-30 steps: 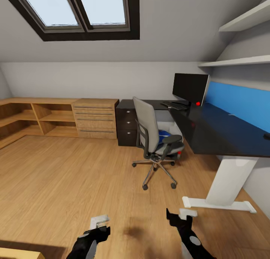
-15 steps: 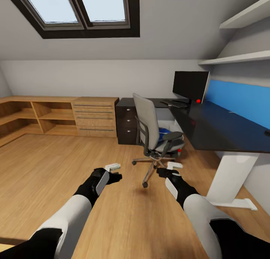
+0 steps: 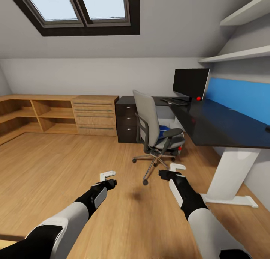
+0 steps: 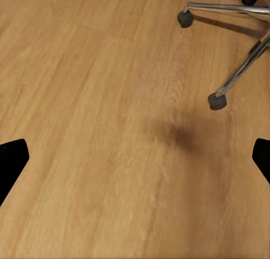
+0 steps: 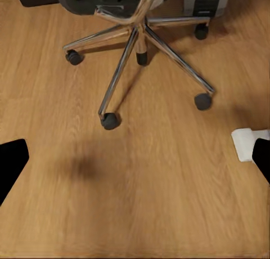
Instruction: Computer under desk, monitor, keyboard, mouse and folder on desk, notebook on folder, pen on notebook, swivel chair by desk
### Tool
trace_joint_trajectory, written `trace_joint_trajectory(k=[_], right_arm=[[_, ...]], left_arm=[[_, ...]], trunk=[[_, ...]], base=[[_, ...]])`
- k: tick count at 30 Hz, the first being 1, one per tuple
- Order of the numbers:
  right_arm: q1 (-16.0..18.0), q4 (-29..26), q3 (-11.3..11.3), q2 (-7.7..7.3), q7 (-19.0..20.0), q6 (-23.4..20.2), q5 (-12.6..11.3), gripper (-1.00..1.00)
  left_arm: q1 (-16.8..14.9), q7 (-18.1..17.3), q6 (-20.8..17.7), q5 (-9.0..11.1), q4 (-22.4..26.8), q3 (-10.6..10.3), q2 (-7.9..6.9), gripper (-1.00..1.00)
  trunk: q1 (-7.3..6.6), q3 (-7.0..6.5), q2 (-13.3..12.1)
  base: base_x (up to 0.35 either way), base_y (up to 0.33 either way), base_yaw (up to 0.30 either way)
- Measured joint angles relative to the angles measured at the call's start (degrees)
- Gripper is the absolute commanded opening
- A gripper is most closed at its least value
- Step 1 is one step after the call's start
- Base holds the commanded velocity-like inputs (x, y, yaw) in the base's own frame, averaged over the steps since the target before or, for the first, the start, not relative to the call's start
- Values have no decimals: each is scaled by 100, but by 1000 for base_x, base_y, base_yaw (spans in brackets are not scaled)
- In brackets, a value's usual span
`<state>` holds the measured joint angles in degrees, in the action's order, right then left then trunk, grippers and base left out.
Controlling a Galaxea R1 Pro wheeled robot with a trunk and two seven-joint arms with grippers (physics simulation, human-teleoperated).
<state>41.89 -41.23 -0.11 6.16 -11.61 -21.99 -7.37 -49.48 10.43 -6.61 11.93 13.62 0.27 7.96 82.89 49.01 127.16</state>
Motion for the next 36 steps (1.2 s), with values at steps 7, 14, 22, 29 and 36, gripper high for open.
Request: trace_joint_trajectory(k=[7,14,22,29,36], right_arm=[[-719,-1481,2,-2,-10,-821,15,100],[-729,-1502,2,-3,-10,-833,15,100],[-738,-1512,2,-3,-10,-833,15,100],[-749,-1522,2,-3,-10,-838,11,100],[-889,-1769,1,-3,-10,-840,16,100]], left_arm=[[0,-1,53,-12,13,-2,168,100],[74,-12,177,-56,154,-255,203,100],[1622,-7,-23,-178,3063,-754,203,100],[2427,-49,-2647,5,5694,-859,-163,100],[2538,-46,-3182,883,6373,-877,-601,100]], trunk=[[154,125,281],[308,251,561],[483,395,883],[637,520,1163],[748,610,1365]], base=[[0,0,0],[0,0,0],[0,0,0],[0,0,0],[0,0,0]])
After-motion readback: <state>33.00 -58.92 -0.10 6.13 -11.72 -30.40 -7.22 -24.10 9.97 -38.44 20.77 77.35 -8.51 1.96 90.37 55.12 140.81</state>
